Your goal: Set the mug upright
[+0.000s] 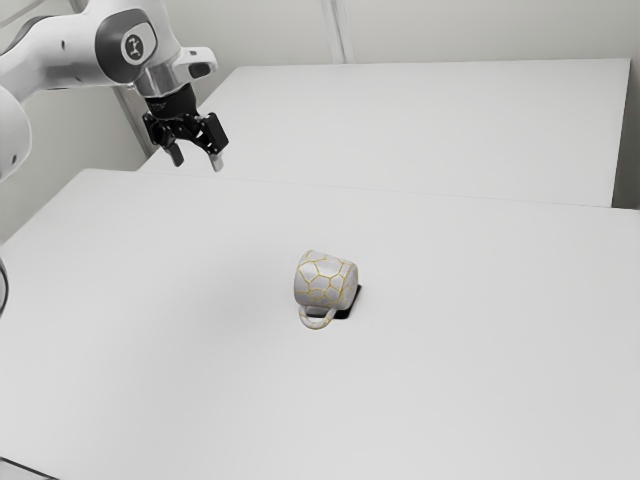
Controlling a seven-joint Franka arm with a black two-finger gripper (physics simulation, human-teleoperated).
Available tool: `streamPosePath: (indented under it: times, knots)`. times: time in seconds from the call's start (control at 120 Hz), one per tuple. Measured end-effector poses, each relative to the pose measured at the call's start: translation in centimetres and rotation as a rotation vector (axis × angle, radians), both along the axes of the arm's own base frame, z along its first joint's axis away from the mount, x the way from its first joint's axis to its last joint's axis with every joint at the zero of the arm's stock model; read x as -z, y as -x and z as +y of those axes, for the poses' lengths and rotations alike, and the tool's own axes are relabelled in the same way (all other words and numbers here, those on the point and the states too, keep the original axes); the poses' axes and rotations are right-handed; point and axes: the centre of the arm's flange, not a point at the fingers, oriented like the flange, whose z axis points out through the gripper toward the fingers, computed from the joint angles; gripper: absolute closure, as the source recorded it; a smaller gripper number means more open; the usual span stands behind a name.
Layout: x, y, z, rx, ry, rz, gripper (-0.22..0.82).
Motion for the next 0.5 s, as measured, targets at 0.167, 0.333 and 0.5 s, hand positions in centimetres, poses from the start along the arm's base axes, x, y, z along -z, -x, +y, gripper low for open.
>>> streamPosePath:
  times: [0.167, 0.333, 0.5]
  knots:
    - [-0.1, 0.1, -0.1, -0.001, 0.001, -0.001, 0.0]
    - [0.3, 0.3, -0.5, 0.002, 0.005, 0.014, 0.0]
    - [3.6, 1.2, -1.3, -0.032, 0.191, 0.083, 0.0]
